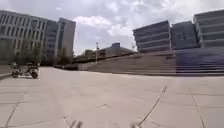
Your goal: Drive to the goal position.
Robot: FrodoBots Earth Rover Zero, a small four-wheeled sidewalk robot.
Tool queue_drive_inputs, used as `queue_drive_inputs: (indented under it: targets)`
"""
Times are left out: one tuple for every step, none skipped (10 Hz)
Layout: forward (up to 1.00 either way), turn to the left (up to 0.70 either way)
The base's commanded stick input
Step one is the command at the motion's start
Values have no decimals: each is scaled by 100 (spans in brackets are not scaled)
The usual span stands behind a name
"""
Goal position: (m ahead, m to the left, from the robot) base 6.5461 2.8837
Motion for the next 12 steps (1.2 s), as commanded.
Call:
queue_drive_inputs:
  targets:
    - [96, 6]
    - [95, 4]
    - [96, 4]
    - [96, 4]
    - [96, 4]
    - [96, 4]
    - [96, 4]
    - [96, 4]
    - [96, 4]
    - [96, 4]
    - [96, 4]
    - [96, 4]
